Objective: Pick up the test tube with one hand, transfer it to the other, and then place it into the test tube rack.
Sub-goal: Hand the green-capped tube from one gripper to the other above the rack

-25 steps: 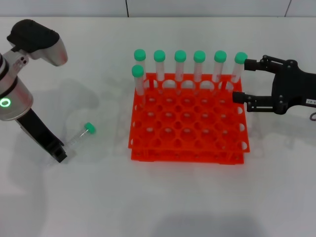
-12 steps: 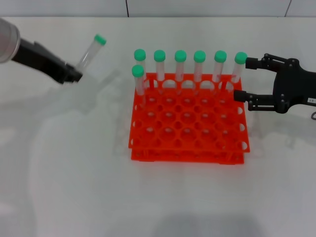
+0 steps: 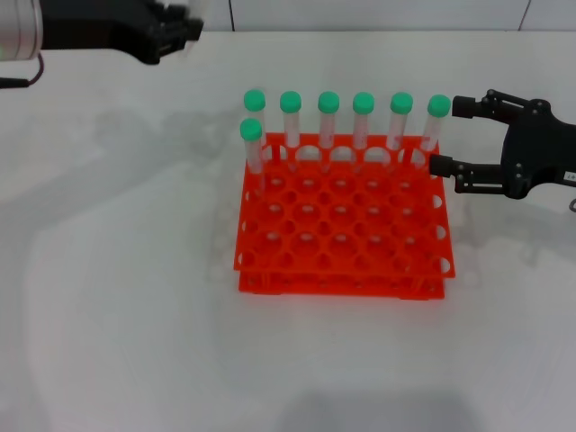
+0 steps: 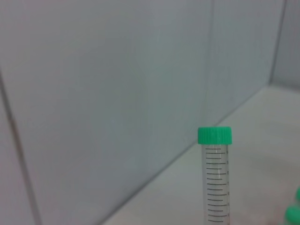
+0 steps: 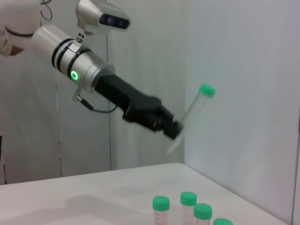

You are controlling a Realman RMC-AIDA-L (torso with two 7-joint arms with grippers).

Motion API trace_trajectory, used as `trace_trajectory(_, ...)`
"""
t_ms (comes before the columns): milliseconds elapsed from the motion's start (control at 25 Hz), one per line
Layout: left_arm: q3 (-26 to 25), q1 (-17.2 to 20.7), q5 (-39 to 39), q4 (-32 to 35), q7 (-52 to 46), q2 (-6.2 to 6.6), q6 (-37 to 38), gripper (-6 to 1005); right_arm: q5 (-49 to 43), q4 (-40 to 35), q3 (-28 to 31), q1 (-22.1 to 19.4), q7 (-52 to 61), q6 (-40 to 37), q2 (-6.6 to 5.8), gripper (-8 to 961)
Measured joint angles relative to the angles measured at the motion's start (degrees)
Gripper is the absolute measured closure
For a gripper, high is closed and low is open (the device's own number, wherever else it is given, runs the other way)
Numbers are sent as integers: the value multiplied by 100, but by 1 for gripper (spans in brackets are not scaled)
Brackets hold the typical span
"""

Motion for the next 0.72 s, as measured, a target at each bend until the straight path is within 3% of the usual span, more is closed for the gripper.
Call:
trace_trajectory(120,-73,-85,-757,-550,584,133,41,792,1,0,28,22,-9,0,16,100)
trace_trajectory(320,-83,-725,-1639,-2420,1599,642,384,789,5,-9,114,66,-59,42,67,100)
trace_trajectory(400,-73,-1048,-1708,-3105,2007,780,543,787,13,-16,198,71,-62,34,73,100)
trace_trajectory(520,-26,-1290,-1585,-3513,2274,823,611,785,24,-45,267,78,-47,8,73,101)
trace_trajectory(720,38,-1633,-797,-3772,2575,612,768,782,77,-88,312,80,0,-1,36,101)
